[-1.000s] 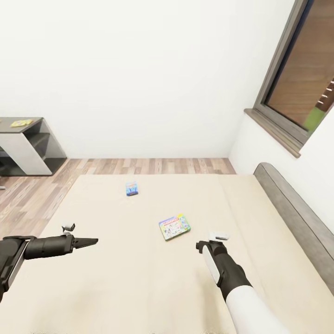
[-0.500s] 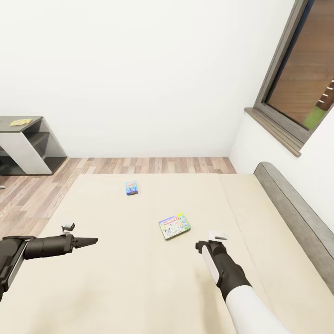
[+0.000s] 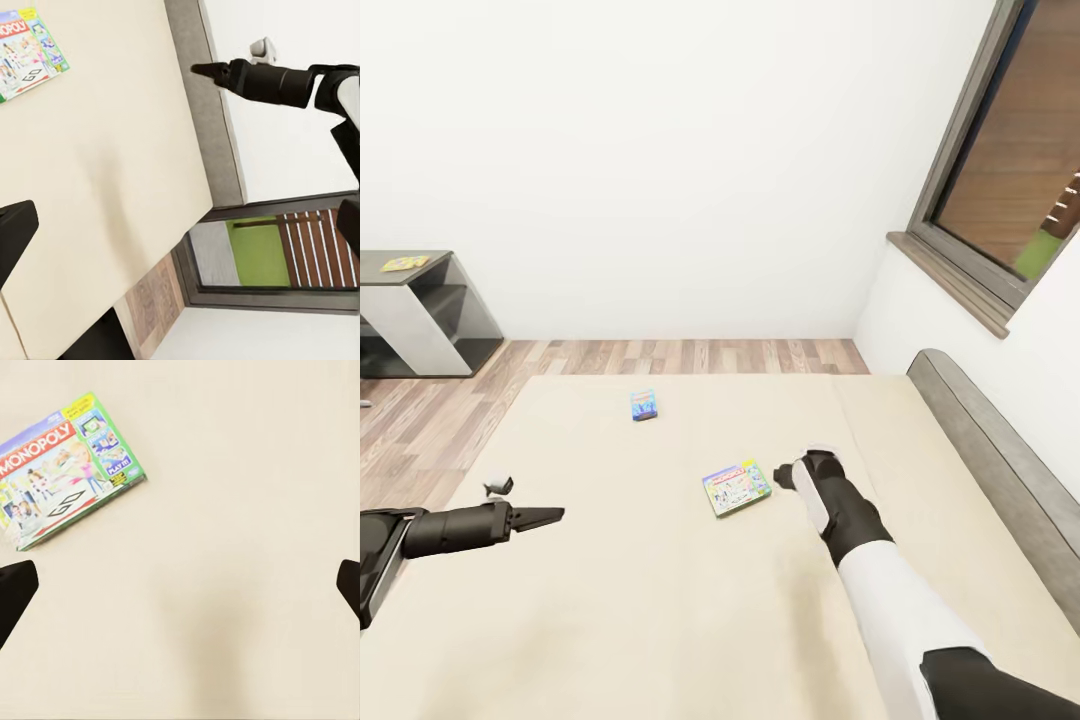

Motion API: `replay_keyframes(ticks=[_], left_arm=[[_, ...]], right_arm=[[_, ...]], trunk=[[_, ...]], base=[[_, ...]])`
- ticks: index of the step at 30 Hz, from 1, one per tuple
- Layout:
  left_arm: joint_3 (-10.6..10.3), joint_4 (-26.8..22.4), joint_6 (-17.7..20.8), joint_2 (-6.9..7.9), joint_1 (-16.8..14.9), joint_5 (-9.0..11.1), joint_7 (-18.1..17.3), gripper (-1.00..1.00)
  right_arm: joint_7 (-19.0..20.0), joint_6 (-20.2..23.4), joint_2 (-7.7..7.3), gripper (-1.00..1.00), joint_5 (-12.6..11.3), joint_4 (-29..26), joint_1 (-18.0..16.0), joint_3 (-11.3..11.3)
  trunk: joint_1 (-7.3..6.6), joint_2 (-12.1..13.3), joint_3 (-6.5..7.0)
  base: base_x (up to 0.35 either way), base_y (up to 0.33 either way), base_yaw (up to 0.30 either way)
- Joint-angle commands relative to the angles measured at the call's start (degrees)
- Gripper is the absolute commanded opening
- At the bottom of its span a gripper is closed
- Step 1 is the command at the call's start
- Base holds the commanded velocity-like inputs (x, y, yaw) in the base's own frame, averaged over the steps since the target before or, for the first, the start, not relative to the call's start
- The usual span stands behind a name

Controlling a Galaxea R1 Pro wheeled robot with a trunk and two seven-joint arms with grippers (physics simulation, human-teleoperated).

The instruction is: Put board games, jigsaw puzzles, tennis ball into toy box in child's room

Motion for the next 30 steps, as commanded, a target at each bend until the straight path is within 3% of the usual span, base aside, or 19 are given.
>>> replay_keyframes(ticks=[1, 3, 7, 12, 15, 30], left_arm=[[0.00, -0.01, 0.64, 0.02, -0.03, -0.03, -0.24, 1.00], [0.03, -0.01, 0.68, 0.01, -0.04, -0.03, -0.24, 1.00], [0.06, -0.01, 0.73, 0.01, -0.04, -0.03, -0.24, 1.00], [0.07, -0.01, 0.75, -0.06, -0.04, -0.03, -0.24, 1.00], [0.07, -0.01, 0.71, -0.07, -0.04, -0.03, -0.24, 1.00], [0.02, -0.01, 0.52, -0.08, -0.04, -0.03, -0.24, 1.00]], right_arm=[[-0.54, 1.03, 0.01, 1.00, -1.29, -0.01, -1.19, -0.01], [-0.63, 2.31, 0.01, 1.00, -2.49, 0.13, -3.45, -0.04], [-0.84, 4.69, 0.01, 1.00, -4.59, 3.39, -11.57, -0.18], [-0.85, 5.28, 0.01, 1.00, -5.44, 17.05, -23.06, -0.75], [-0.84, 5.50, 0.01, 1.00, -5.54, 21.69, -26.14, -1.20], [-0.58, 5.73, 0.01, 1.00, -5.53, 24.95, -28.19, -1.49]], trunk=[[0.03, -0.10, -0.11], [0.03, -0.10, -0.11], [0.03, -0.10, -0.11], [0.03, -0.10, -0.11], [0.03, -0.10, -0.11], [0.03, -0.10, -0.11]], base=[[0.000, 0.000, 0.000], [0.000, 0.000, 0.000], [0.000, 0.000, 0.000], [0.000, 0.000, 0.000], [0.000, 0.000, 0.000], [0.000, 0.000, 0.000]])
